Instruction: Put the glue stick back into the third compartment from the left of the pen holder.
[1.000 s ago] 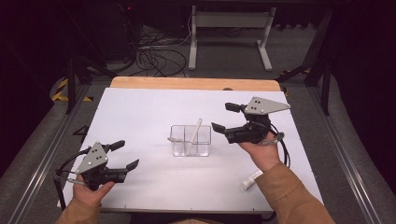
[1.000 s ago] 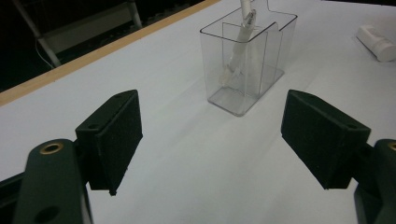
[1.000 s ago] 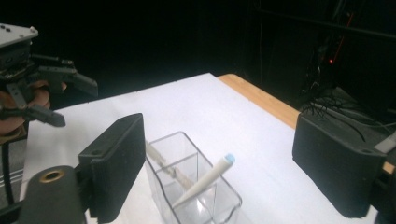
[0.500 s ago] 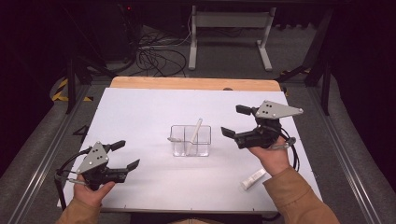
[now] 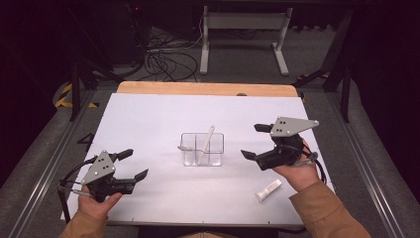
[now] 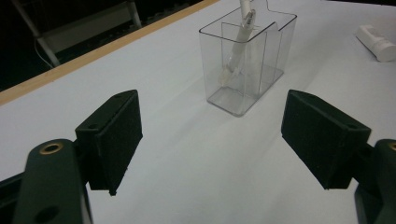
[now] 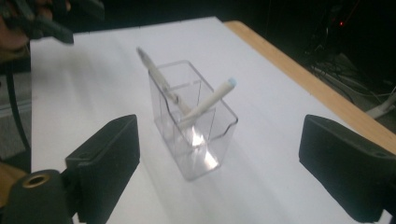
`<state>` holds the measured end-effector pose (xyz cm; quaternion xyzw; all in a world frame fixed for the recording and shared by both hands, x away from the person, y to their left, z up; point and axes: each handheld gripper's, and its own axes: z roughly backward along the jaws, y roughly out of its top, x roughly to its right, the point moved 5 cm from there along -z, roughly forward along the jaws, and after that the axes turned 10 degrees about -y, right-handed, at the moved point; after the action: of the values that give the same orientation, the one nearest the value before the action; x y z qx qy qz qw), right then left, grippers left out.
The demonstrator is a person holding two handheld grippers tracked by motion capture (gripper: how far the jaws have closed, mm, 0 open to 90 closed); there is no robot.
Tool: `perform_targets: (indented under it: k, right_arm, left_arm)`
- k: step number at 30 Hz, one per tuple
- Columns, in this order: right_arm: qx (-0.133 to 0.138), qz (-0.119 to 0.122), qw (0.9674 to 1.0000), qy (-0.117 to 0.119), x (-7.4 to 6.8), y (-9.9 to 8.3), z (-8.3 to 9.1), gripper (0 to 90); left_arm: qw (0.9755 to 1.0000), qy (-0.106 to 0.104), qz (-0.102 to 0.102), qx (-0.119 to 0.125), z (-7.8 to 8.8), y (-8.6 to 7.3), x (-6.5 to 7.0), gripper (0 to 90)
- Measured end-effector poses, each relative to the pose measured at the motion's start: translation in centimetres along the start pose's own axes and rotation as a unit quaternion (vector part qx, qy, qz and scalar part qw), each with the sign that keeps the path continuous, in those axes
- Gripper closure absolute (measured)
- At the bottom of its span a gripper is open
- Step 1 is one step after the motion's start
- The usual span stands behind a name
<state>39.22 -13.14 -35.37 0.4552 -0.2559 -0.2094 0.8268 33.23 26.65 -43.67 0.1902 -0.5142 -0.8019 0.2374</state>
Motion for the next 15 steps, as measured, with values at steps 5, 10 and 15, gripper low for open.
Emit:
perform_targets:
  k: [5, 10, 15]
  right_arm:
    - [-0.039, 0.030, 0.9987, 0.010, -0.5, -1.5, 0.3, 20.4]
    - [-0.080, 0.057, 0.9951, 0.014, -0.9, -2.9, 0.4, 22.6]
    - [-0.107, 0.059, 0.9920, 0.031, -1.2, -4.0, 0.4, 24.5]
  left_arm:
    - [1.0000, -0.001, -0.001, -0.001, -0.1, 0.0, 0.1, 21.2]
    - [1.0000, -0.001, 0.000, -0.001, 0.0, 0.0, 0.0, 21.2]
    - [1.0000, -0.002, 0.000, -0.003, -0.2, 0.0, 0.1, 21.2]
